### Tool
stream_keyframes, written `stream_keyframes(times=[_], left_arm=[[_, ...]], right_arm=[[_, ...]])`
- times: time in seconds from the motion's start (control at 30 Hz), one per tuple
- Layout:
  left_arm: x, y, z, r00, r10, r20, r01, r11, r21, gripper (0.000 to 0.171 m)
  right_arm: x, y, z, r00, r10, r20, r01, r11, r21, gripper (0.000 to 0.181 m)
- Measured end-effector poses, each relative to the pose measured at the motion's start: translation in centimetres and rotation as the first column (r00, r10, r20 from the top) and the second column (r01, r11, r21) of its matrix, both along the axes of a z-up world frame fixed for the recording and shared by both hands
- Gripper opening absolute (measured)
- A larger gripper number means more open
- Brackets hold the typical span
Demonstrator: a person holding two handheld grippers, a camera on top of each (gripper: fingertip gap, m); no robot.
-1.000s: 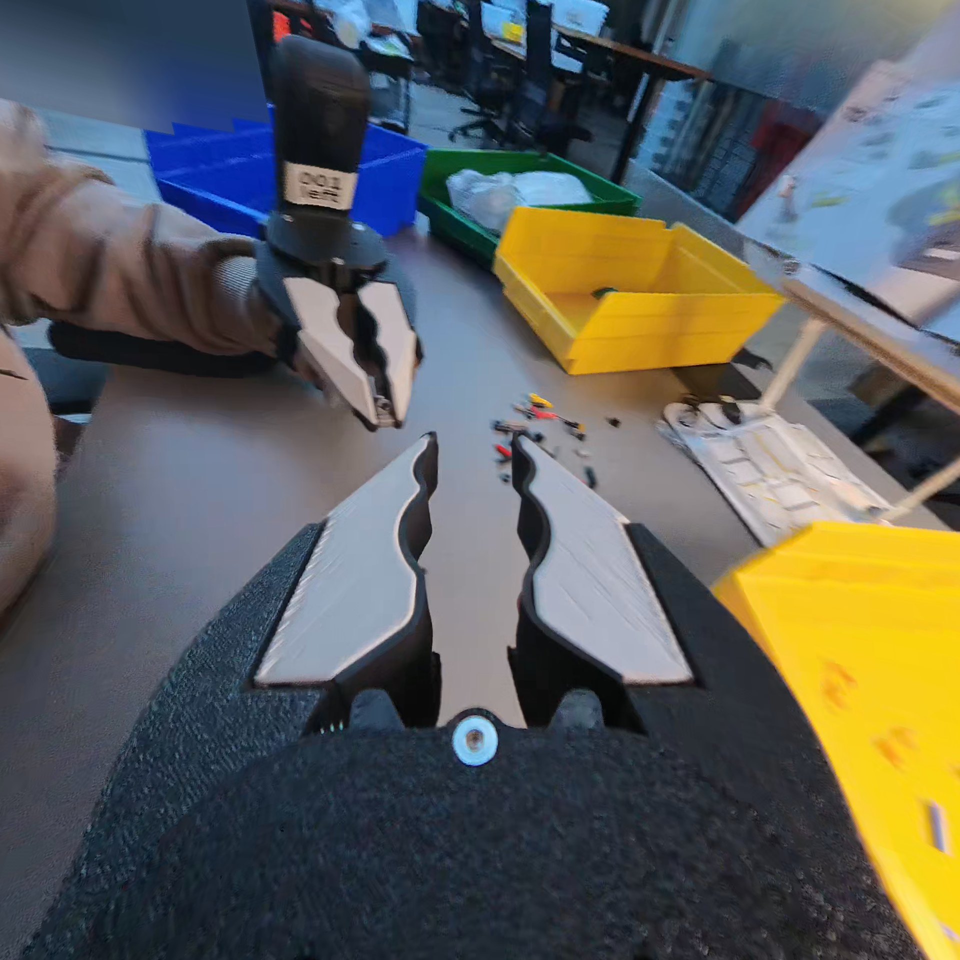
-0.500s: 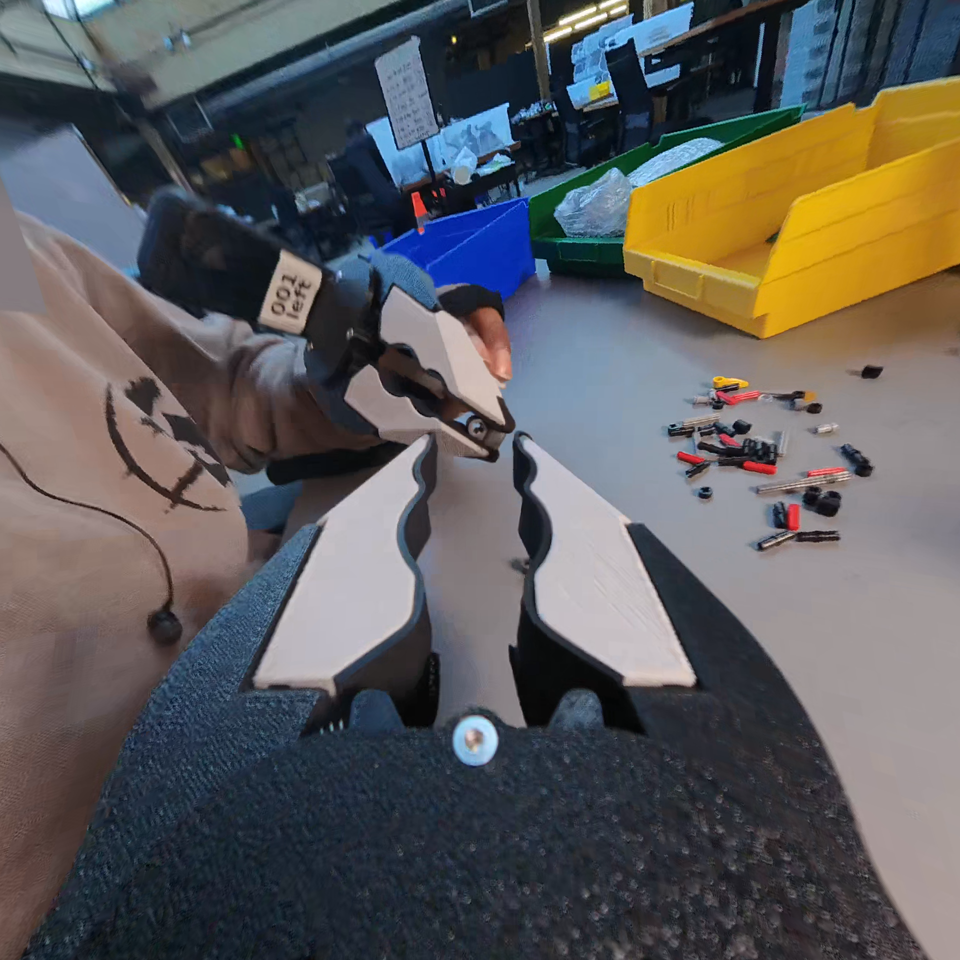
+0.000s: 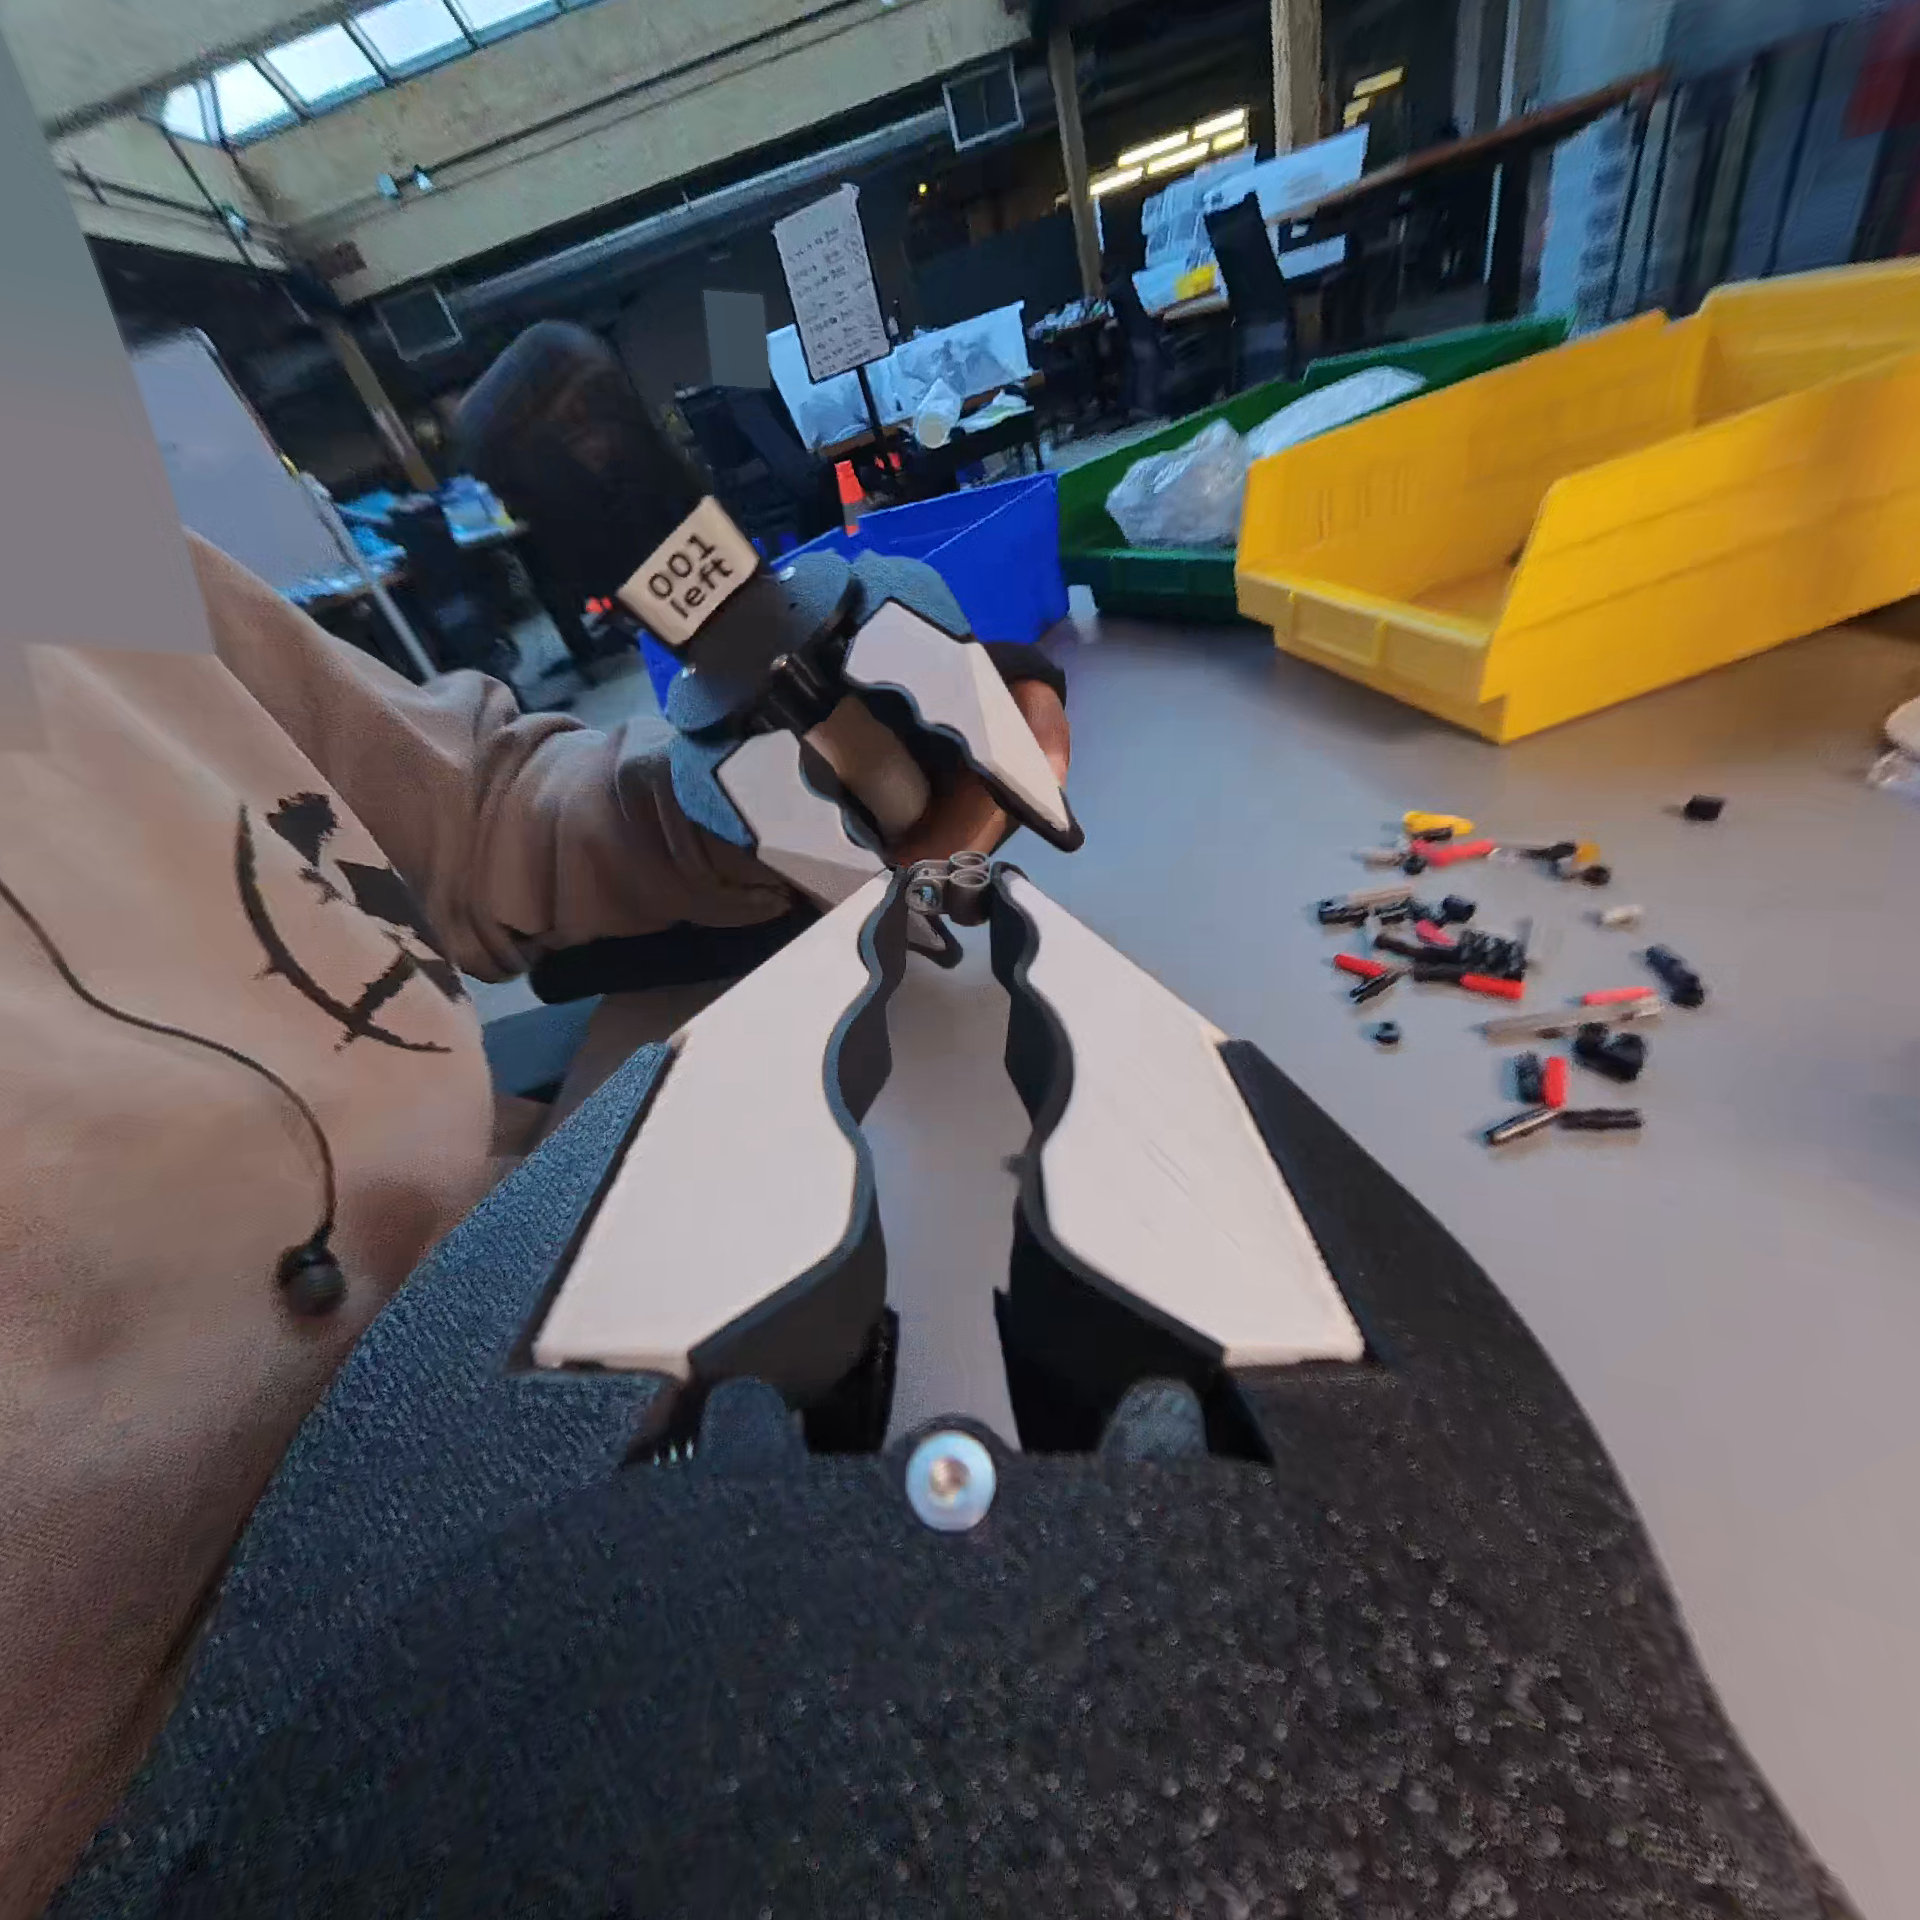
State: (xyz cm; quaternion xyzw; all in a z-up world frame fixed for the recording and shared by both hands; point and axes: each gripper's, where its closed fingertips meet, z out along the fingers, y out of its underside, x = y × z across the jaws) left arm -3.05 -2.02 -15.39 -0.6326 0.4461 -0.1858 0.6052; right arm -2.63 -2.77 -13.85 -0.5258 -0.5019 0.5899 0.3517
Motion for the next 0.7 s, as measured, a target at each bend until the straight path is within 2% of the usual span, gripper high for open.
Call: stream_keyframes(times=[0.07,0.13,0.2,0.27,0.33,0.37,0.43,0.53,0.7], left_arm=[[0.2,-0.4,0.7,0.979,-0.061,0.194,0.099,0.977,-0.191,0.025],[0.6,-0.8,1.5,0.917,-0.084,0.391,0.235,0.904,-0.357,0.027],[1.1,-1.4,2.0,0.825,-0.077,0.560,0.400,0.780,-0.482,0.027],[1.4,-2.0,3.0,0.702,-0.054,0.710,0.573,0.635,-0.518,0.027],[1.7,-2.1,3.1,0.640,-0.015,0.768,0.651,0.543,-0.531,0.021],[1.7,-2.2,3.1,0.626,-0.006,0.780,0.666,0.525,-0.530,0.013],[1.8,-2.1,2.8,0.633,0.003,0.774,0.660,0.520,-0.542,0.009],[1.6,-1.7,2.4,0.677,0.006,0.736,0.607,0.561,-0.563,0.007],[1.1,-1.1,1.8,0.704,0.036,0.709,0.560,0.585,-0.586,0.007]], right_arm=[[0.5,0.2,0.6,0.997,-0.053,-0.048,0.061,0.977,0.204,0.013],[0.6,0.0,0.7,0.993,-0.093,-0.073,0.115,0.905,0.409,0.013],[0.4,-0.5,0.8,0.988,-0.115,-0.099,0.150,0.828,0.540,0.013],[0.2,-1.0,0.9,0.987,-0.114,-0.117,0.162,0.781,0.603,0.013],[0.0,-1.3,1.0,0.985,-0.121,-0.127,0.175,0.731,0.659,0.013],[-0.1,-1.4,0.8,0.986,-0.116,-0.118,0.166,0.716,0.678,0.013],[-0.1,-1.5,0.6,0.986,-0.118,-0.116,0.165,0.700,0.694,0.013],[-0.1,-1.0,0.1,0.985,-0.144,-0.093,0.167,0.682,0.712,0.014],[-0.1,-0.4,-0.7,0.981,-0.186,-0.062,0.164,0.604,0.780,0.017]])
